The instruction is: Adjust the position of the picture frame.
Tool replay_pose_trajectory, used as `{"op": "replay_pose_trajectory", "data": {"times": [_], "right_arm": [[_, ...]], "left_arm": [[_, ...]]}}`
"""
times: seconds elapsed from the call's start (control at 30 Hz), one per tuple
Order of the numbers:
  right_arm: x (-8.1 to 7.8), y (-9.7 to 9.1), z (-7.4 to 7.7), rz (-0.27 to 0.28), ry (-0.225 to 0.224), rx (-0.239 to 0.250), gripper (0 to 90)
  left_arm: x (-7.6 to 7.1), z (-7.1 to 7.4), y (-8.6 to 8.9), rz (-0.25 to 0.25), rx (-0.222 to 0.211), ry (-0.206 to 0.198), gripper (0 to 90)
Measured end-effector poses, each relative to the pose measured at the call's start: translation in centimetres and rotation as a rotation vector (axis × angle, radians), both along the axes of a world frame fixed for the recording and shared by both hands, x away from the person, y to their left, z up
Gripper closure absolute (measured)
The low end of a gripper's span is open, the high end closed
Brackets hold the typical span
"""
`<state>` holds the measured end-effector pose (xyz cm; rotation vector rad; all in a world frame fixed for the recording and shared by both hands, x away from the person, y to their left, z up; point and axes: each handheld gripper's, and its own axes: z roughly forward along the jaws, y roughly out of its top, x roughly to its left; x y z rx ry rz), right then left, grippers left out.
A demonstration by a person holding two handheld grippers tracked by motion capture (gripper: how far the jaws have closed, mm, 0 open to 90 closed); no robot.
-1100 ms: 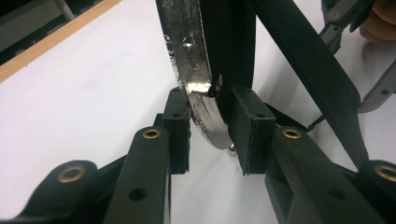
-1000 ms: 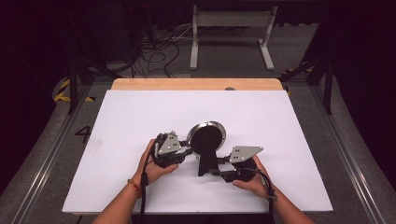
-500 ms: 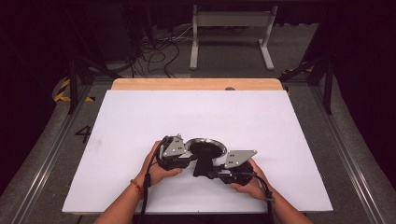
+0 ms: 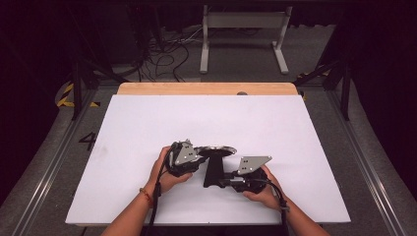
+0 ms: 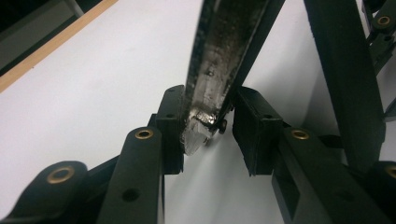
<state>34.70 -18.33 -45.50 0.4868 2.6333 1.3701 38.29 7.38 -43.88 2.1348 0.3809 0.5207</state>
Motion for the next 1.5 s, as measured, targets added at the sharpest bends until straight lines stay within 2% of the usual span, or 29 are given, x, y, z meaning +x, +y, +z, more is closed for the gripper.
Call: {"op": "replay_pose_trajectory", "data": {"times": [0.23, 0.73, 1.07, 1.13, 1.23, 1.3, 1.5], "right_arm": [[0.0, -0.1, -0.1, -0.009, 0.007, 0.005, 75.5], [0.1, -0.4, 0.0, -0.013, 0.028, -0.003, 76.0], [0.3, -0.6, 0.0, -0.029, 0.031, -0.002, 76.1], [0.2, -0.6, 0.0, -0.028, 0.026, -0.008, 76.3], [0.2, -0.7, 0.0, -0.029, 0.022, -0.012, 76.7], [0.2, -0.7, 0.0, -0.028, 0.026, -0.01, 77.0], [0.3, -0.7, 0.0, -0.027, 0.033, -0.008, 77.4]], "left_arm": [[0.1, -0.1, -0.1, 0.001, -0.008, 0.002, 64.5], [0.7, -0.3, -0.8, 0.03, 0.001, -0.04, 61.5], [1.0, -0.5, -1.0, 0.04, -0.016, -0.03, 61.1], [0.9, -0.5, -0.9, 0.047, -0.027, -0.013, 61.0], [1.0, -0.5, -0.8, 0.05, -0.013, -0.014, 61.0], [1.1, -0.6, -0.7, 0.054, -0.027, -0.006, 60.7], [1.0, -0.6, -0.6, 0.053, -0.034, 0.0, 62.6]]}}
